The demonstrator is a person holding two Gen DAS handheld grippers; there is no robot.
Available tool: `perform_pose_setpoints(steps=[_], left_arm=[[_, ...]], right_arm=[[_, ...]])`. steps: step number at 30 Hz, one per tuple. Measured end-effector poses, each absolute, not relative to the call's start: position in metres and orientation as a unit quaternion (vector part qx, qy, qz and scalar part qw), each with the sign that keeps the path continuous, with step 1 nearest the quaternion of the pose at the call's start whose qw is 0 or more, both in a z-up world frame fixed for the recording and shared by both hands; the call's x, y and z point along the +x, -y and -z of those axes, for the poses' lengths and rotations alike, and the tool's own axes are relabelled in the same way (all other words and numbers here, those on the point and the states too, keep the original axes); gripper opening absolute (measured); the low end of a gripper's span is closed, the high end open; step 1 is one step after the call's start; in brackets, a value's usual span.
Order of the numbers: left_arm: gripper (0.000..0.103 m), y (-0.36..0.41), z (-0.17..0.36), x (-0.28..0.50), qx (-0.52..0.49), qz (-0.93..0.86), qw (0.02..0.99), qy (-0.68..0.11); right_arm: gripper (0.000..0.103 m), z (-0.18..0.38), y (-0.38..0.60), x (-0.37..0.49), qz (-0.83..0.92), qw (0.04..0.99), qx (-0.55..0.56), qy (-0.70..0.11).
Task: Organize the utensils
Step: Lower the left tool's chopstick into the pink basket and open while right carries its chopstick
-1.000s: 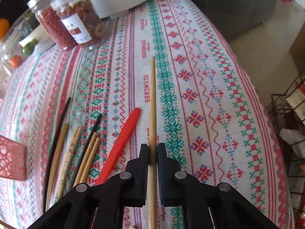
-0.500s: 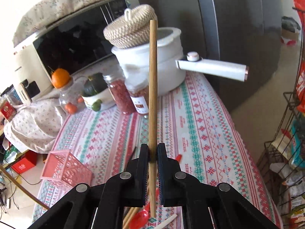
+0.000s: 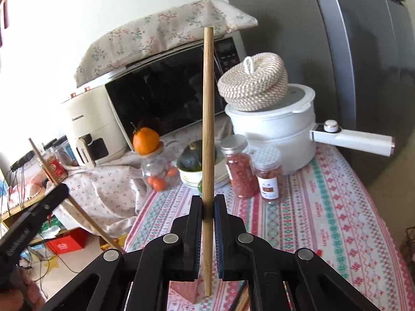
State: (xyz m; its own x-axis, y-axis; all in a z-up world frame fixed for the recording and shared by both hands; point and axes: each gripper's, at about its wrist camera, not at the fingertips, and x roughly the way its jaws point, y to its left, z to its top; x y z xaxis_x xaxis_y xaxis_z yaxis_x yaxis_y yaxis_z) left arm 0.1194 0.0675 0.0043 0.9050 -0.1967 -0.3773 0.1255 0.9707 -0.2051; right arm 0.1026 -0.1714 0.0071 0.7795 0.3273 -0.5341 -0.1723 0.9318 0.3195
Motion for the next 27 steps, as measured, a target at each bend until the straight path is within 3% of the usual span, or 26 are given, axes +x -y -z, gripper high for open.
perform_pose_setpoints(steps=[11,13,15,16,27], left_arm=[[0.008,-0.071,0.034,0.152,-0.098,0.079,0.955,-0.270],[0.020,-0.073,0.035,0.153,-0.101,0.076,0.949,-0.289],[0.058,-0.077,0.034,0.148,-0.104,0.073,0.947,-0.295],[0.065,-0.079,0.032,0.144,-0.105,0.069,0.947,-0.296],[0.083,-0.111,0.034,0.115,-0.114,0.047,0.930,-0.346]], right_arm=[[0.007,0.000,0.130,0.113,-0.168,0.926,0.145,-0.304],[0.007,0.002,0.125,0.115,-0.170,0.926,0.147,-0.304],[0.007,0.004,0.121,0.118,-0.170,0.926,0.144,-0.305],[0.007,0.005,0.119,0.121,-0.168,0.927,0.141,-0.305],[0.007,0.023,0.115,0.144,-0.159,0.918,0.157,-0.328]])
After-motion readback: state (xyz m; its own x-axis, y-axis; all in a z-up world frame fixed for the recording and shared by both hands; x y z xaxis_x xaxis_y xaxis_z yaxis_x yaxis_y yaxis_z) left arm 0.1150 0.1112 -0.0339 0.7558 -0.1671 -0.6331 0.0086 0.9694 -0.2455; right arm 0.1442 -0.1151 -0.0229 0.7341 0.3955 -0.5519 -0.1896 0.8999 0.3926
